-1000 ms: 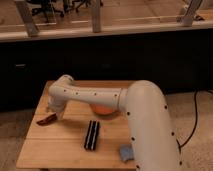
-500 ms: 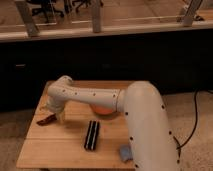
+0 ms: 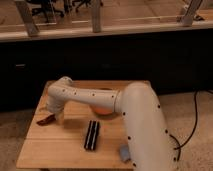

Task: Place the pepper on the white sponge

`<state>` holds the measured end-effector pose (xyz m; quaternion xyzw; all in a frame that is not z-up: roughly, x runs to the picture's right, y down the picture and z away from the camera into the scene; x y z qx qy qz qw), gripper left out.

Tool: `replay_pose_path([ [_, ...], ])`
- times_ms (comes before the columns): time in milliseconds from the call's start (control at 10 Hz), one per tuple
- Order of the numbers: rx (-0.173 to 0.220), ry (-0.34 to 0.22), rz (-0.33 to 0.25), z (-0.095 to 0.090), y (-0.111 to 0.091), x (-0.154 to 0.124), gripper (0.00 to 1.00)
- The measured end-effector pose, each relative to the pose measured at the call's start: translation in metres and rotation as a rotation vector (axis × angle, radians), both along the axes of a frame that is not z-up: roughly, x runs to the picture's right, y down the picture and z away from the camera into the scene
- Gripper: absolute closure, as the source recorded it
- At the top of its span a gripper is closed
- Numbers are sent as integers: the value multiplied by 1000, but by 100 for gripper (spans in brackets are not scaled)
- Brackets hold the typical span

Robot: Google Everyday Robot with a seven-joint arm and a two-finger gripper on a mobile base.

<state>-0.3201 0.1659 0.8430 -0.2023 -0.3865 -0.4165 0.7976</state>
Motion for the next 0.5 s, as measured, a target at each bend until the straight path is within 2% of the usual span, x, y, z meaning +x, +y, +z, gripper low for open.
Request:
replay_pose_path([
  [100,-6,-2,-2,1,1,-1,20],
  [200,-16,-8,-4,3,3,-4,24],
  [500,-29,-20,-8,5,6,-8,52],
])
